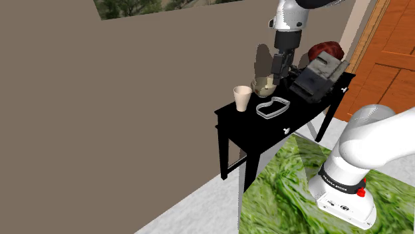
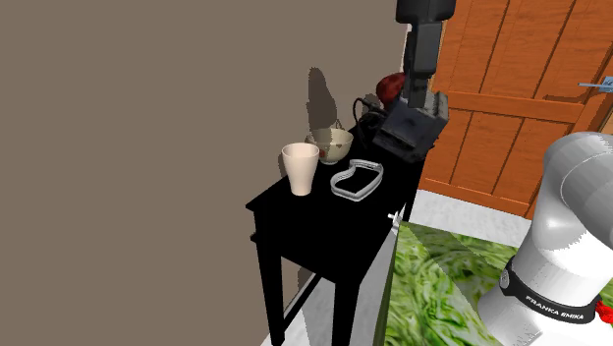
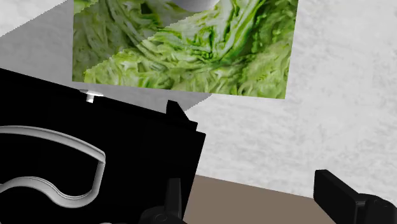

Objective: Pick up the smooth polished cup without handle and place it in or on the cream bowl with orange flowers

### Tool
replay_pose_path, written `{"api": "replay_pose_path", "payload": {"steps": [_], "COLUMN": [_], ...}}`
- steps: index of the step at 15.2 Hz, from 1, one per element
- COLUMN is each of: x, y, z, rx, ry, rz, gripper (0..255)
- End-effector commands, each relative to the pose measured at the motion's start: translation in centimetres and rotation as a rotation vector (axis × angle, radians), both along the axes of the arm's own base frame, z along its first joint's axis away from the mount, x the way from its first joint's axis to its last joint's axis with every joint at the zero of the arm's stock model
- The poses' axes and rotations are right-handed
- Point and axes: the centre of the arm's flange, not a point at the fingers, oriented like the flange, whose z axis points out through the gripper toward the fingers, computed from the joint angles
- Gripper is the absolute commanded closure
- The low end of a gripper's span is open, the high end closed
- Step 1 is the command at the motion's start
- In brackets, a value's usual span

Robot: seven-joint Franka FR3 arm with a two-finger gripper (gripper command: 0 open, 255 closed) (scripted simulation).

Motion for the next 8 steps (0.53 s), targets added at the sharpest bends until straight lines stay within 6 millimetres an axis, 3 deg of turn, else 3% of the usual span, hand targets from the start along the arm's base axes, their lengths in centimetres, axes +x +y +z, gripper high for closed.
{"api": "replay_pose_path", "payload": {"steps": [1, 8], "x": [0.0, 6.2], "y": [0.0, -5.1], "z": [0.0, -4.3], "rx": [0.0, 0.011], "ry": [0.0, -0.017], "rz": [0.0, -0.015], "gripper": [0, 0]}}
